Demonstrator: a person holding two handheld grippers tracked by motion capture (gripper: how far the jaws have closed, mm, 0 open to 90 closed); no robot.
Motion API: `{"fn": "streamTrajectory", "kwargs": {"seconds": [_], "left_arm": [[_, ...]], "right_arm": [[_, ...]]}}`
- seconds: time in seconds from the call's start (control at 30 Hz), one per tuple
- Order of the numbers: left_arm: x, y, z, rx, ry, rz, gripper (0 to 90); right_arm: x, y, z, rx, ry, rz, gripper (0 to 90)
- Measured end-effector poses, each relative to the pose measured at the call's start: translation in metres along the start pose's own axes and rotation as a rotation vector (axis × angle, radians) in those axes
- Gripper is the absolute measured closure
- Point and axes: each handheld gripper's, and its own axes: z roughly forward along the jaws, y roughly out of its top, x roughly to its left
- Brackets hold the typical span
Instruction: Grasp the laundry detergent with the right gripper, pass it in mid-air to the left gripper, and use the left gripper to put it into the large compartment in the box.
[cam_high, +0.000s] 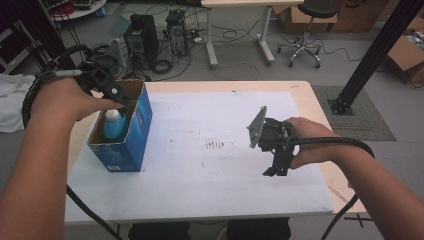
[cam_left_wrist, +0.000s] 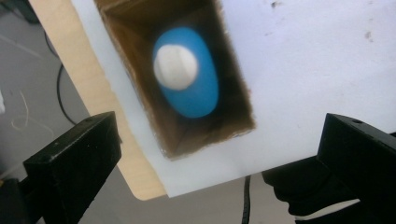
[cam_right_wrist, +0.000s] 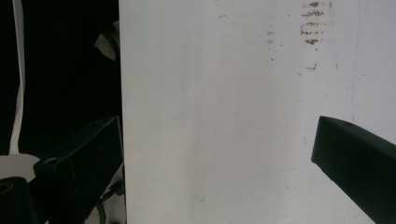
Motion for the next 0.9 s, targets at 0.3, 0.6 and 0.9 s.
{"fn": "streamTrajectory", "kwargs": {"seconds": [0.3,0.6,0.9], "left_arm": [[-0.023,-0.001,-0.017,-0.069,-0.067,0.244,0.1],[-0.064,-0.002,-0.014,-0.049,-0.149,0.590,0.1],[-0.097,-0.004,-0.010,-0.051,-0.205,0.811,0.1]], "right_arm": [[-0.002,-0.003,-0.003,0.002,-0.003,0.009,2.0],[-0.006,-0.002,-0.004,0.019,0.008,0.009,1.6],[-0.007,-0.001,-0.008,0.037,0.006,0.017,1.6]]}}
